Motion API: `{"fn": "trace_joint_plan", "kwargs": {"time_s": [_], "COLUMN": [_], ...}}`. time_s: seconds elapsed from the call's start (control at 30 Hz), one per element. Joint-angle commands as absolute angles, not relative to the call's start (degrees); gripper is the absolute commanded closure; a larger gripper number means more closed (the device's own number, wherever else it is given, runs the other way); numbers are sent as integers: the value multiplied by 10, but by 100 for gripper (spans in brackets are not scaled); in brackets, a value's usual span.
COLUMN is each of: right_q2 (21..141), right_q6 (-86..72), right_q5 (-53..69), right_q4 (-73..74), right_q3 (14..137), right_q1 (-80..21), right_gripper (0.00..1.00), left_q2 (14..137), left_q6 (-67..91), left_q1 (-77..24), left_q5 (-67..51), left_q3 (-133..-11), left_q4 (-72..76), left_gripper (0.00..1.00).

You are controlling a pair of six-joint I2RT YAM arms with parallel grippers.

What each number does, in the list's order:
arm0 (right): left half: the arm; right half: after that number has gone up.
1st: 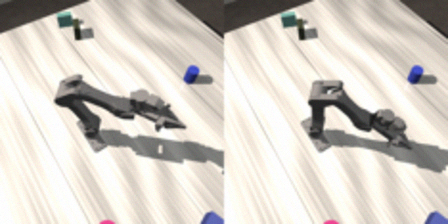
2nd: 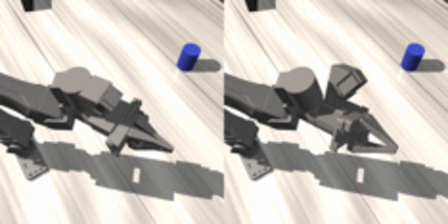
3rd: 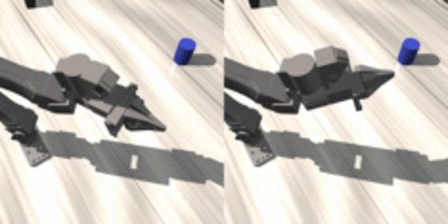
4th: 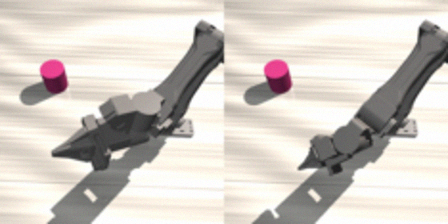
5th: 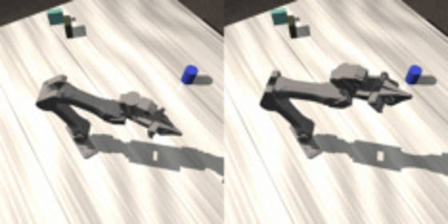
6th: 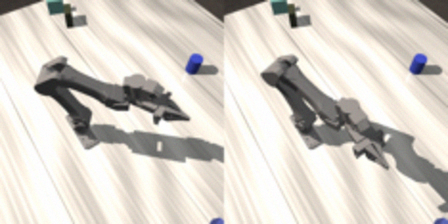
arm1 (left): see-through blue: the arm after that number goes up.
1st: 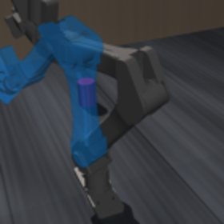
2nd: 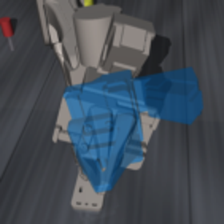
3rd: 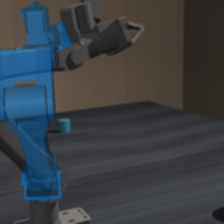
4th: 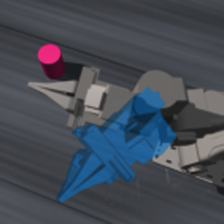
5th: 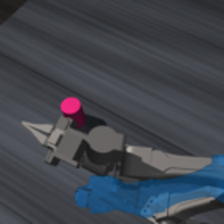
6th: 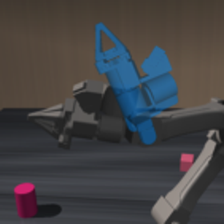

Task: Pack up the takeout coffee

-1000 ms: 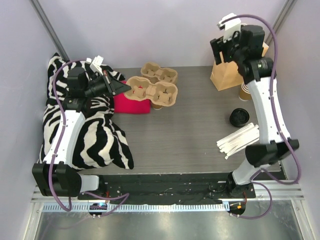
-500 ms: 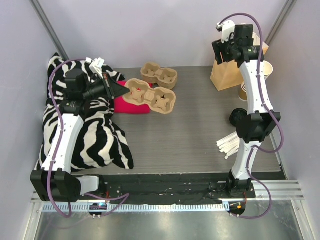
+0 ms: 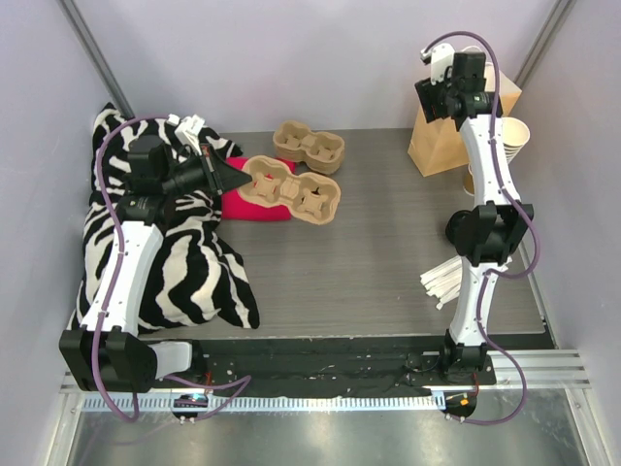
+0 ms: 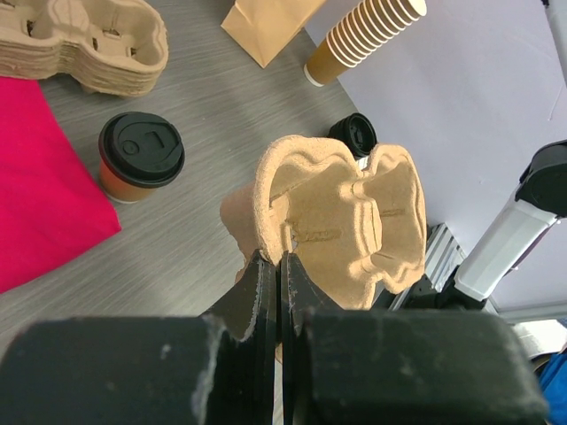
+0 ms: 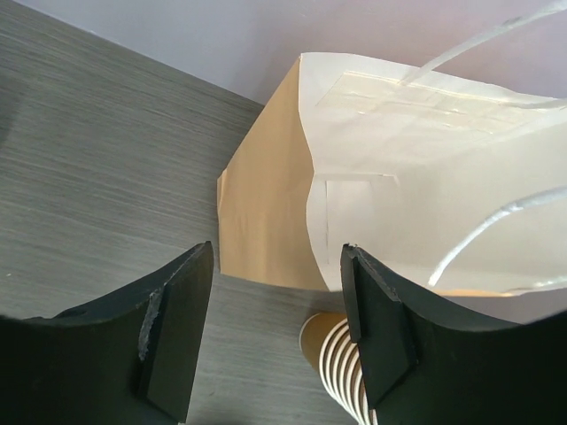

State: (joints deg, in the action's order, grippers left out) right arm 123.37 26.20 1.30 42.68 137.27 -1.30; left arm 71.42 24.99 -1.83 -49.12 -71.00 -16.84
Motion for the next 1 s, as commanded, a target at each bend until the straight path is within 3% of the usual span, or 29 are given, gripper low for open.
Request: {"fn": "trace_joint_plan", "kwargs": {"time_s": [0.0, 0.07, 0.17, 0.2, 0.33, 0.7, 0.97], "right_q2": [1244, 1248, 1251, 1246, 1212, 1032, 891], "right_q6": [282, 292, 300, 301, 308, 337, 352], "right_q5": [3, 3, 4, 6, 40, 199, 243], "right_q4": [371, 368, 369, 372, 407, 554, 640], "right_q3": [1388, 1388, 1385, 1384, 1376, 1296, 1159], "right_q1": [-11, -11, -11, -11, -12, -40, -155], "right_gripper": [35, 37, 58, 72, 99, 99, 99], "left_q2": [699, 698, 697, 696, 700, 708, 713], "left_q6": [238, 238, 236, 235, 229, 229, 229], "left_q1": [-19, -20, -19, -20, -19, -20, -18], "left_q5": [-490, -490, -486, -485, -476, -465, -446], "left_q3": [-711, -712, -713, -717, -734, -768, -800], "left_q4": [-162, -166, -174, -178, -199, -208, -233], "left_gripper": [100, 100, 100, 100, 100, 100, 100]}}
